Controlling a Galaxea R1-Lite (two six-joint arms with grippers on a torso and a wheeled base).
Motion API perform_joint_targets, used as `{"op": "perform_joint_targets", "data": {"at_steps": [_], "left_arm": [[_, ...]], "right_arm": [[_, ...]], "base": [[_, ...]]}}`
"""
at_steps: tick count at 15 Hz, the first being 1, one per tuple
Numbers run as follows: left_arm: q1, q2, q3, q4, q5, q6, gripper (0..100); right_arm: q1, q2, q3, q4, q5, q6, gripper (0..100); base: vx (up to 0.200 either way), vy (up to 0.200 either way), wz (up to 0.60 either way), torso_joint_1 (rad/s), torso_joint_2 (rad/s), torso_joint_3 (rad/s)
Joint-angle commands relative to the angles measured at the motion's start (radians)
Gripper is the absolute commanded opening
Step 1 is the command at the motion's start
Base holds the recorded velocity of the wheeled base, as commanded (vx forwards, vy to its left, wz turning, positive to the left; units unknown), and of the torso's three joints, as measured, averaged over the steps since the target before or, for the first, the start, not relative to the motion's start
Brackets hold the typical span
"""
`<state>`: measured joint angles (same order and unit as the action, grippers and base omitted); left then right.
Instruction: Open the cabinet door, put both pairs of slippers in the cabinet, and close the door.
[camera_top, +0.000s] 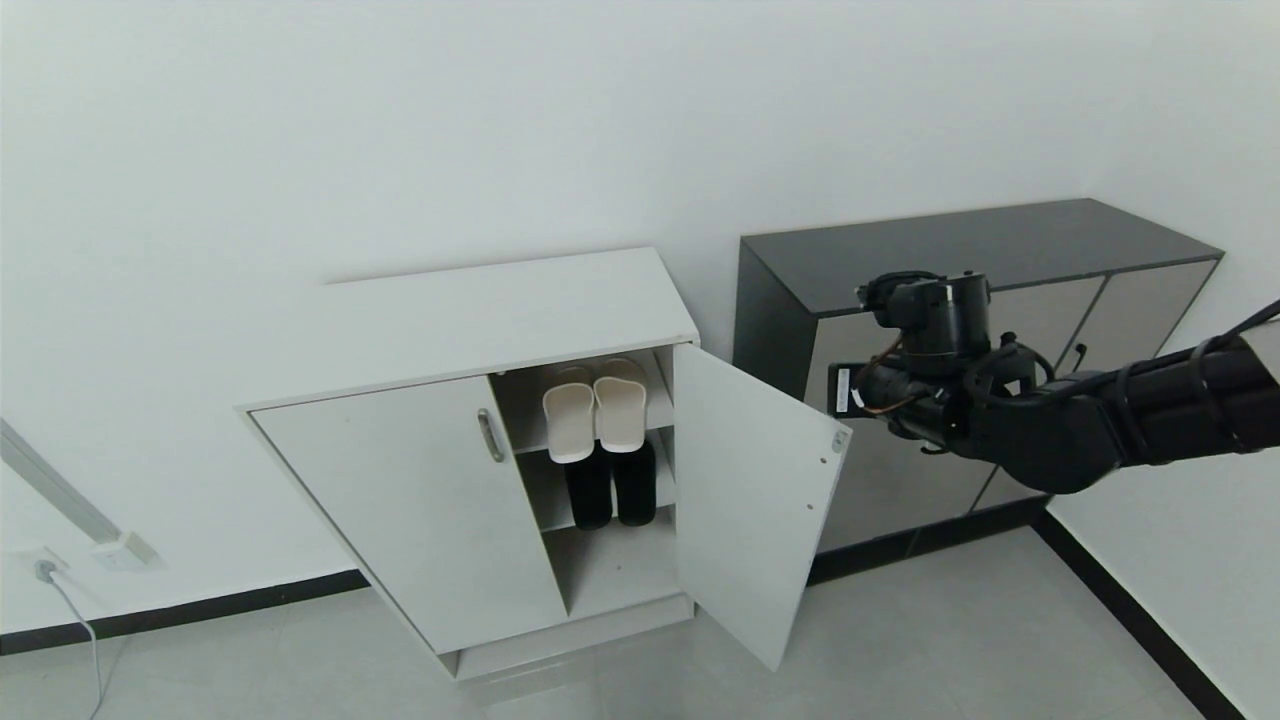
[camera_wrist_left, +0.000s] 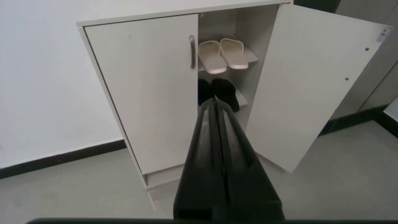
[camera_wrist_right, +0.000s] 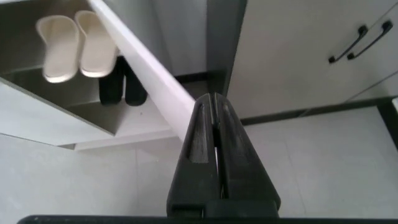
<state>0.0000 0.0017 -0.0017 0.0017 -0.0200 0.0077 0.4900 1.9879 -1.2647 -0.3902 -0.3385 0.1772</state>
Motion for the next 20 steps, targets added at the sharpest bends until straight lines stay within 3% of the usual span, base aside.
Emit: {"op": "perform_joint_targets", "data": {"at_steps": [1,20], "left_arm": [[0.0,0.0,0.0,0.0,0.0,0.0,0],[0.0,0.0,0.0,0.0,0.0,0.0,0]], "right_arm": [[-0.027,0.054,-0.005,-0.007,0.006,0.002,0],[-0.053,0.155,-0.041,-0.044,0.018,-0.005,0]], "base": [[0.0,0.0,0.0,0.0,0.0,0.0],[0.0,0.0,0.0,0.0,0.0,0.0]]}}
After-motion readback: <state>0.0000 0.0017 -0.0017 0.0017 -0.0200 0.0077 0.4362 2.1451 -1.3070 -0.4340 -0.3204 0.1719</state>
